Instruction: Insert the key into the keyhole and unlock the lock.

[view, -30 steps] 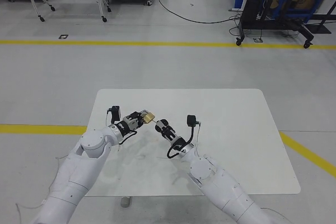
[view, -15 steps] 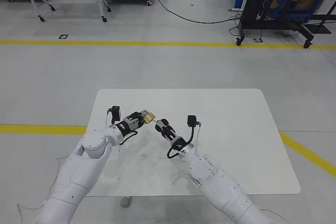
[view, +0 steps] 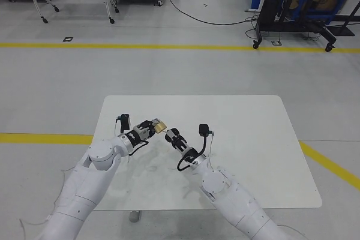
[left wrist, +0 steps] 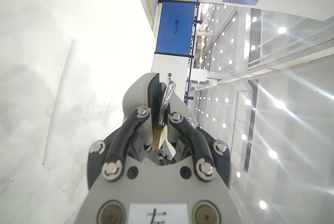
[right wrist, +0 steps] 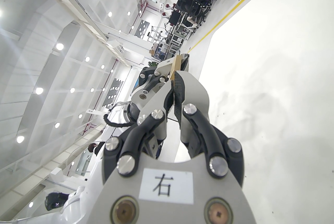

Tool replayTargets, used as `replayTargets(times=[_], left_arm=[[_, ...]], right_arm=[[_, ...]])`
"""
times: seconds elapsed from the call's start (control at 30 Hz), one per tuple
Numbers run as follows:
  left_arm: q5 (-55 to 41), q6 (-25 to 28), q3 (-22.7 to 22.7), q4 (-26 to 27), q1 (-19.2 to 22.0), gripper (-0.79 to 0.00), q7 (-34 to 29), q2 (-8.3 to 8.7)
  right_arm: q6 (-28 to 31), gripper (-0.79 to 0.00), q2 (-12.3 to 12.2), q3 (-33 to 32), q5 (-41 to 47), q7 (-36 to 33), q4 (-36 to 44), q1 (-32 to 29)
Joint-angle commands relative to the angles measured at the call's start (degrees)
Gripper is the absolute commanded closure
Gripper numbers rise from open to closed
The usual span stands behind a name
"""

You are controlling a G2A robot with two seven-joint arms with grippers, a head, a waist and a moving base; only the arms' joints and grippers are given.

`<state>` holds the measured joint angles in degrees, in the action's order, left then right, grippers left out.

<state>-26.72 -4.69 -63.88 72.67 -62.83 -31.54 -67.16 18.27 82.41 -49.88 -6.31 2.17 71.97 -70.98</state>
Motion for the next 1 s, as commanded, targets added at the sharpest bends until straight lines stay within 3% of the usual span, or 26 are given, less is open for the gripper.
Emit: replayTargets(times=[0.0, 0.97], left_arm=[[0.0, -0.1, -0.1, 0.1, -0.1, 0.000, 0.2, -0.06], [0.8, 0.5, -0.1, 0.0, -0.3, 0.000, -2.4, -0.81]], right_arm=[[-0.1, 0.000, 0.1, 0.0, -0.1, -0.7, 0.1, -0.2], [-0.1, 0.000, 1.2, -1.8, -0.7, -0.1, -0.3, -0.7]])
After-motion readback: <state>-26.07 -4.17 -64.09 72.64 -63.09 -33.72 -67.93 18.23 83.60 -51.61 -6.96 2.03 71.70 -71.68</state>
